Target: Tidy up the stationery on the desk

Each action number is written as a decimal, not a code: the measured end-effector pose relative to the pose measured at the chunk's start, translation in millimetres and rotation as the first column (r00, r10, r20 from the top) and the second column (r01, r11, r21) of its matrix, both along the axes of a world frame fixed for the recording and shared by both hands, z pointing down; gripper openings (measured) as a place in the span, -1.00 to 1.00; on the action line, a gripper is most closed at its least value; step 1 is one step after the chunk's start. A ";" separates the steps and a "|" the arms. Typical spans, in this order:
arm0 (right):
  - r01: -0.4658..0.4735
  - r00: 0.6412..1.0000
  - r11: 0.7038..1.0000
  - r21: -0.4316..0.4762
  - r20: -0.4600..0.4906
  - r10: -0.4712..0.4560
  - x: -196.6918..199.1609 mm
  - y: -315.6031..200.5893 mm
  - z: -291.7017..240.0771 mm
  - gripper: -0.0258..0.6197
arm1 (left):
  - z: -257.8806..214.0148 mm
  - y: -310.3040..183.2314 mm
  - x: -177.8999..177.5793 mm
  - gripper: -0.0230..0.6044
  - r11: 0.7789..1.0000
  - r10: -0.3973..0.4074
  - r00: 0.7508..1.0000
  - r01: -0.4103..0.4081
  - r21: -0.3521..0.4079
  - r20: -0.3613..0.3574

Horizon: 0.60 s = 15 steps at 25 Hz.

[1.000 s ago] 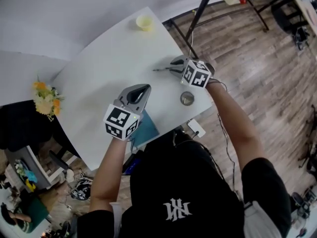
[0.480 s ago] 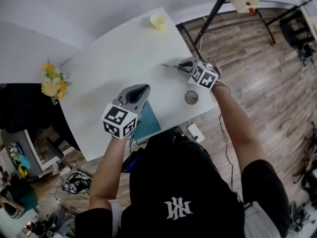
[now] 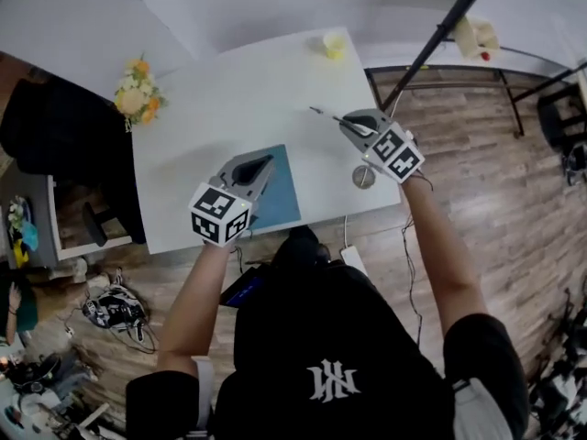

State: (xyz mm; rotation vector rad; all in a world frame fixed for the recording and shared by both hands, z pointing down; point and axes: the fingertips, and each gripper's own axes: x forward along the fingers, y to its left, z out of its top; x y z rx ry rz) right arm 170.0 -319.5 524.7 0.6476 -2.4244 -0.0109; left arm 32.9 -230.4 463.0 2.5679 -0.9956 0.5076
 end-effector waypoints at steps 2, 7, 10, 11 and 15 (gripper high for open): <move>-0.001 0.999 1.000 0.010 0.036 0.001 -11.9 12.0 -17.0 -0.71 | -4.0 15.8 -10.3 -0.92 0.999 -0.034 0.999 0.034 0.011 0.004; -0.002 0.992 1.000 0.010 0.130 0.001 -43.3 43.3 -47.4 -0.71 | -6.5 55.9 -32.9 -0.92 0.994 -0.107 0.994 0.107 0.011 0.002; -0.012 0.987 1.000 -0.010 0.158 0.013 -61.6 59.6 -51.5 -0.71 | -4.4 77.1 -47.1 -0.92 0.992 -0.130 0.991 0.130 0.007 0.013; -0.010 0.987 1.000 -0.013 0.161 0.012 -68.2 64.6 -50.7 -0.71 | -3.4 82.8 -51.9 -0.92 0.991 -0.135 0.991 0.135 0.005 0.016; -0.012 0.983 0.999 -0.048 0.181 0.020 -92.1 79.7 -41.1 -0.71 | 5.4 95.7 -70.1 -0.92 0.988 -0.155 0.988 0.155 -0.005 0.020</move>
